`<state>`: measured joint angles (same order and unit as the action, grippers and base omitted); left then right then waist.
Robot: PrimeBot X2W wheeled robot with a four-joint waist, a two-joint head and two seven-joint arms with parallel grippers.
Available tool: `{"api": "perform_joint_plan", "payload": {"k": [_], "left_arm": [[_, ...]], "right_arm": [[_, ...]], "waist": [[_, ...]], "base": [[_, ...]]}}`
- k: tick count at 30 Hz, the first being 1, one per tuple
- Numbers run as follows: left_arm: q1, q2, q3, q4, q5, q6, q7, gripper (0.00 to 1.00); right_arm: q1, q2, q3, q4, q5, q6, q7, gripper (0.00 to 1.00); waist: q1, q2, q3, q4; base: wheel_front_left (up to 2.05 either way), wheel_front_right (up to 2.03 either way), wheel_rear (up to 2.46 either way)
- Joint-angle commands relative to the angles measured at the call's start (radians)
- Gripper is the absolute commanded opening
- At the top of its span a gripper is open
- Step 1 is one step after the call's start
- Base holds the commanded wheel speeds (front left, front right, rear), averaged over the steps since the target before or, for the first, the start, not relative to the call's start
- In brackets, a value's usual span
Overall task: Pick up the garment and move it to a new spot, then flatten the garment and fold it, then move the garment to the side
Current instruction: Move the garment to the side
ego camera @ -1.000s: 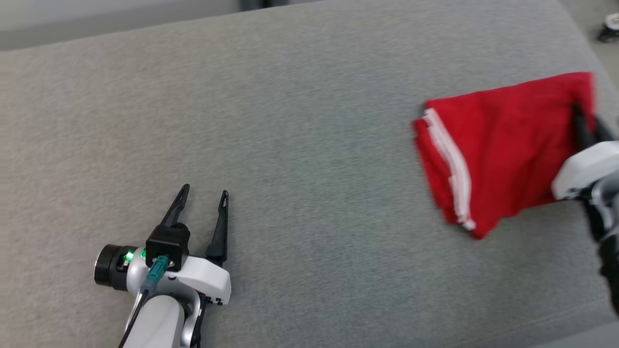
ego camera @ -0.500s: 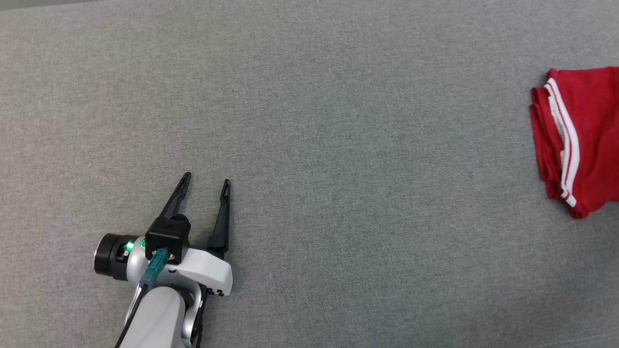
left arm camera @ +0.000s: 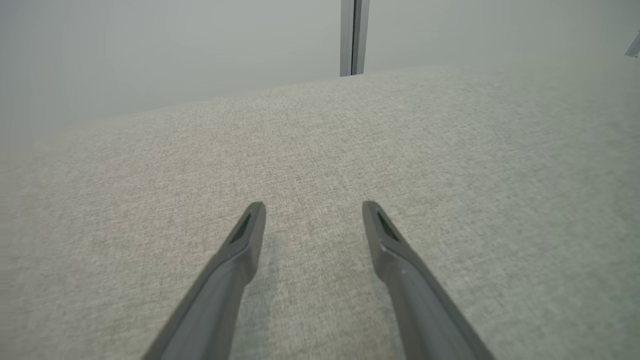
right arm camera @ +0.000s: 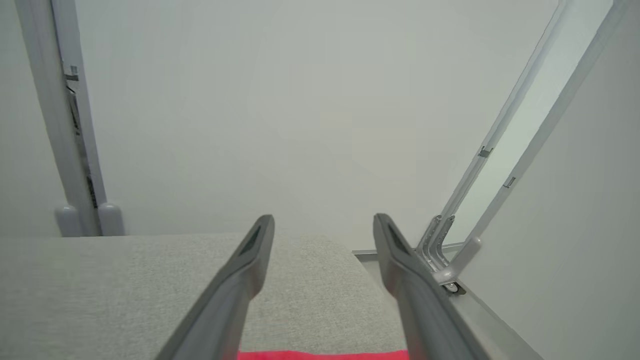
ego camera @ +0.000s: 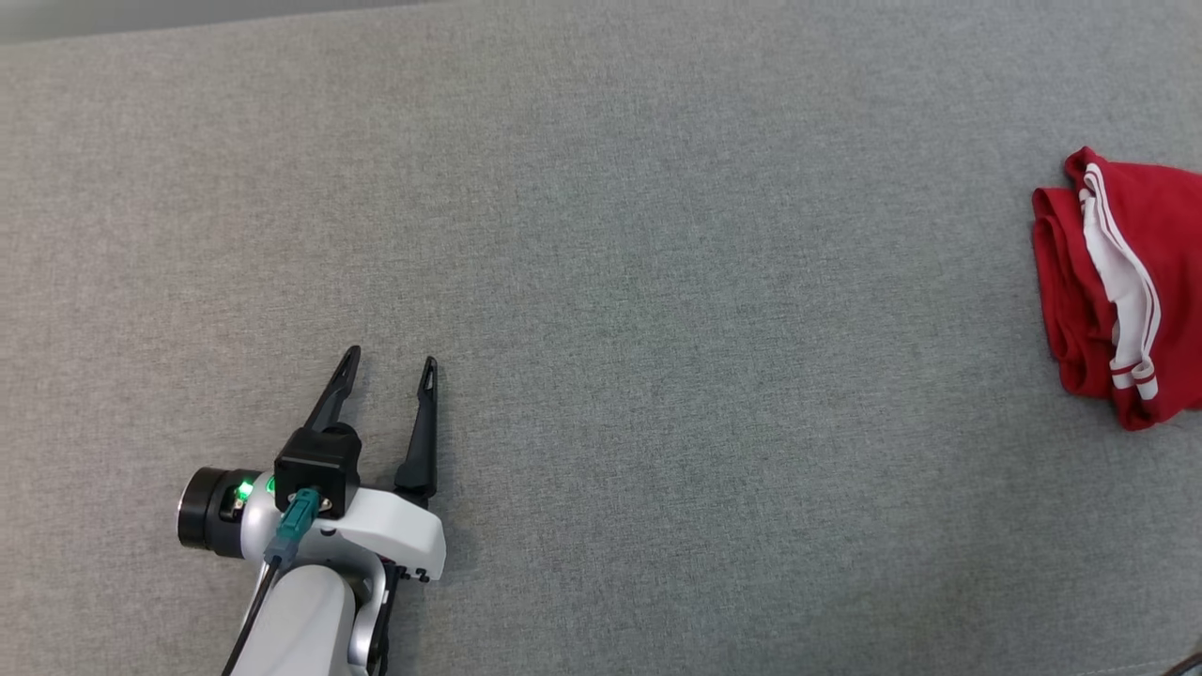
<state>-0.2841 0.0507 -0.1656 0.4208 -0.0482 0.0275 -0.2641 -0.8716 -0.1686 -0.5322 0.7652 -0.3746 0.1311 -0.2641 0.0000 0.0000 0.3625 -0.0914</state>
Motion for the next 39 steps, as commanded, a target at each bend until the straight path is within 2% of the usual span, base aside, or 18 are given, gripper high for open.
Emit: {"api": "perform_joint_plan", "payload": {"k": [1, 6, 11, 17, 25, 39], "left_arm": [[0.006, 0.004, 0.004, 0.0, -0.005, 0.005, 0.0, 1.0], [0.02, 0.003, 0.005, 0.001, -0.021, 0.013, 0.0, 1.0], [0.044, 0.002, 0.002, 0.002, -0.052, 0.032, 0.0, 1.0], [0.081, 0.002, -0.003, 0.008, -0.084, 0.049, 0.0, 1.0], [0.147, 0.002, -0.001, 0.018, -0.112, 0.072, 0.0, 1.0], [0.23, 0.002, 0.033, 0.031, -0.12, 0.088, 0.0, 1.0]], "right_arm": [[0.023, -0.002, 0.013, -0.017, 0.019, -0.001, 0.0, 1.0], [0.122, 0.047, 0.176, -0.131, 0.139, -0.001, 0.0, 1.0], [0.241, 0.078, 0.309, -0.188, 0.244, -0.001, 0.0, 1.0], [0.376, 0.104, 0.408, -0.222, 0.314, -0.001, 0.0, 1.0], [0.53, 0.116, 0.44, -0.209, 0.39, -0.001, 0.0, 1.0], [0.644, 0.115, 0.48, -0.214, 0.451, -0.001, 0.0, 1.0]], "waist": [[0.0, 0.0, -0.009, 0.002], [0.0, 0.0, -0.046, 0.017], [0.0, 0.0, -0.09, 0.036], [0.0, 0.0, -0.146, 0.063], [0.0, 0.0, -0.231, 0.091], [0.0, 0.0, -0.35, 0.103]], "base": [[0.0, 0.0, 0.0], [0.0, 0.0, 0.0], [0.0, 0.0, 0.0], [0.0, 0.0, 0.0], [0.0, 0.0, 0.0], [0.0, 0.0, 0.0]]}}
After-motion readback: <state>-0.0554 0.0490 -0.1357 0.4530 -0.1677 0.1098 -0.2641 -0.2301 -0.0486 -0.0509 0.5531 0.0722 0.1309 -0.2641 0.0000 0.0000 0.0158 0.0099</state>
